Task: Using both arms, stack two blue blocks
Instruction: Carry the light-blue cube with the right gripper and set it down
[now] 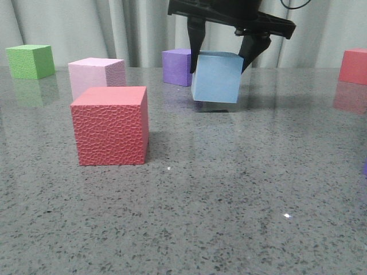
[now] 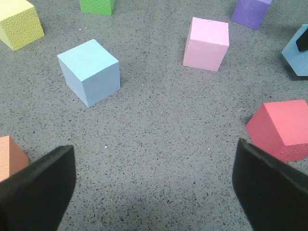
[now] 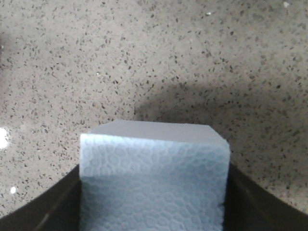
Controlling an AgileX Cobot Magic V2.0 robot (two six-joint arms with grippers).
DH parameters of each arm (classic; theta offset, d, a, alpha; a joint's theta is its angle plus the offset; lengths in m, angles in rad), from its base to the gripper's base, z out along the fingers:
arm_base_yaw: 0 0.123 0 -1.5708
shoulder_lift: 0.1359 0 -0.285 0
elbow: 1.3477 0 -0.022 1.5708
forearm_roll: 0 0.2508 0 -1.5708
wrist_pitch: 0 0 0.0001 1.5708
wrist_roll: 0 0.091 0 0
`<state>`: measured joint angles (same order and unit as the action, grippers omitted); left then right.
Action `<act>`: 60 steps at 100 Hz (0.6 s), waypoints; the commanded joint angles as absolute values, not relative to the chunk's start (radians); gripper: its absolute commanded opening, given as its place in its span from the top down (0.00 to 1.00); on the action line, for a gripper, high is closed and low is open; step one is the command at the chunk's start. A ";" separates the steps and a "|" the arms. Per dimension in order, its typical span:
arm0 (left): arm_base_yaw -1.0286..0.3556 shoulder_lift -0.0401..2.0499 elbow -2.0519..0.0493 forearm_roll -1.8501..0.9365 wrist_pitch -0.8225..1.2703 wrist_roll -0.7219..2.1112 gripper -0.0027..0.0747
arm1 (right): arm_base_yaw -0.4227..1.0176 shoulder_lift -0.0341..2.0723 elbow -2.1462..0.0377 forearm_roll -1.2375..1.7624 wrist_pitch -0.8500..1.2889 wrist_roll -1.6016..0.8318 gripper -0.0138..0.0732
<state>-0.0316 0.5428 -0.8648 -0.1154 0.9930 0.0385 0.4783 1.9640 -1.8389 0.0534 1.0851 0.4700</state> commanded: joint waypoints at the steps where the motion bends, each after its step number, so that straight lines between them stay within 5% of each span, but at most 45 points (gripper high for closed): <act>1: -0.034 0.555 -0.897 -0.134 0.933 0.037 0.16 | 0.476 1.907 -1.873 0.041 1.048 0.458 0.47; 60: -0.034 0.555 -0.897 -0.134 0.933 0.037 0.16 | 0.476 1.907 -1.873 0.039 1.019 0.458 0.22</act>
